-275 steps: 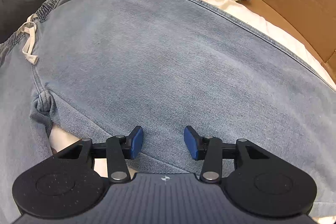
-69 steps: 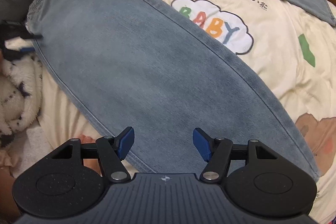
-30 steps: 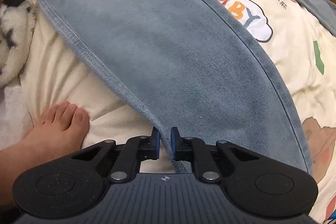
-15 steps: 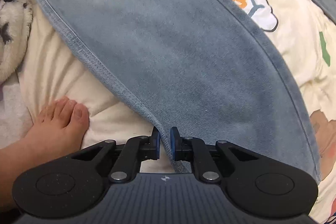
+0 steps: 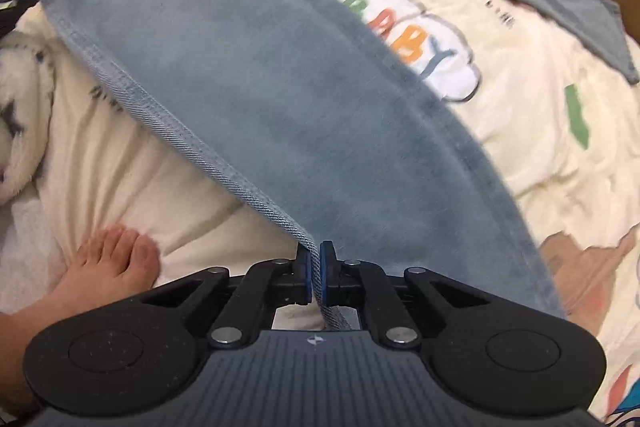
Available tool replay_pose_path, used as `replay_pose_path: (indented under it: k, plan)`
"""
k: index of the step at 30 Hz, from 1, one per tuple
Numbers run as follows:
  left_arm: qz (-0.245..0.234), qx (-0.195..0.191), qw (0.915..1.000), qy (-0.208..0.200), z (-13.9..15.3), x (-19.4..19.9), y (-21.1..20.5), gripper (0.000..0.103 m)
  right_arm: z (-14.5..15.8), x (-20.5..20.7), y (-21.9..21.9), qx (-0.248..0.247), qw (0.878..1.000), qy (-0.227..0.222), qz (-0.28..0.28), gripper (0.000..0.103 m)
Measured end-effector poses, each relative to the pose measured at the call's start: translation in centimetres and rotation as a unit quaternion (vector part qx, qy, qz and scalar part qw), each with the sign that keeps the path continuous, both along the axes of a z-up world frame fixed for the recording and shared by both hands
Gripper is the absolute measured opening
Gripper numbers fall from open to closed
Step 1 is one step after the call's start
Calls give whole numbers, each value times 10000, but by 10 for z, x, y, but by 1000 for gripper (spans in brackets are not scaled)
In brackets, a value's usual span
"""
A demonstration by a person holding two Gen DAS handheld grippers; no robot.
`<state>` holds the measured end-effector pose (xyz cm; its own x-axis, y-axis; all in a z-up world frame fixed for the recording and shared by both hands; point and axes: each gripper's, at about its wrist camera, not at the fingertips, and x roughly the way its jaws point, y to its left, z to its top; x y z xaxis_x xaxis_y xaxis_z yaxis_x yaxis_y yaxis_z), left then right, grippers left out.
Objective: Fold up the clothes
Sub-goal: 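Pinch the jeans waistband edge with the left gripper while the right gripper holds the hem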
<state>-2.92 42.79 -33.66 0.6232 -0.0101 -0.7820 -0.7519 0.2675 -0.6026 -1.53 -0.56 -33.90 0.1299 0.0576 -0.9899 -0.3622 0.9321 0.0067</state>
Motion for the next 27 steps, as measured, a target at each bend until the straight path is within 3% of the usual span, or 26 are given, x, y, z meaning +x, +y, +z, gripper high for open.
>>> replay_pose_path:
  k: [6, 15, 27]
  plan:
    - [-242, 167, 9996, 40, 34, 22, -4, 6, 24, 26, -11, -78, 9996, -135, -240, 1]
    - [-893, 471, 9946, 258, 70, 78, -8, 6, 65, 83, -29, -109, 9986, 57, -505, 1]
    - [-1047, 461, 9933, -163, 94, 123, -17, 5, 97, 136, -42, -350, 9986, -24, -389, 1]
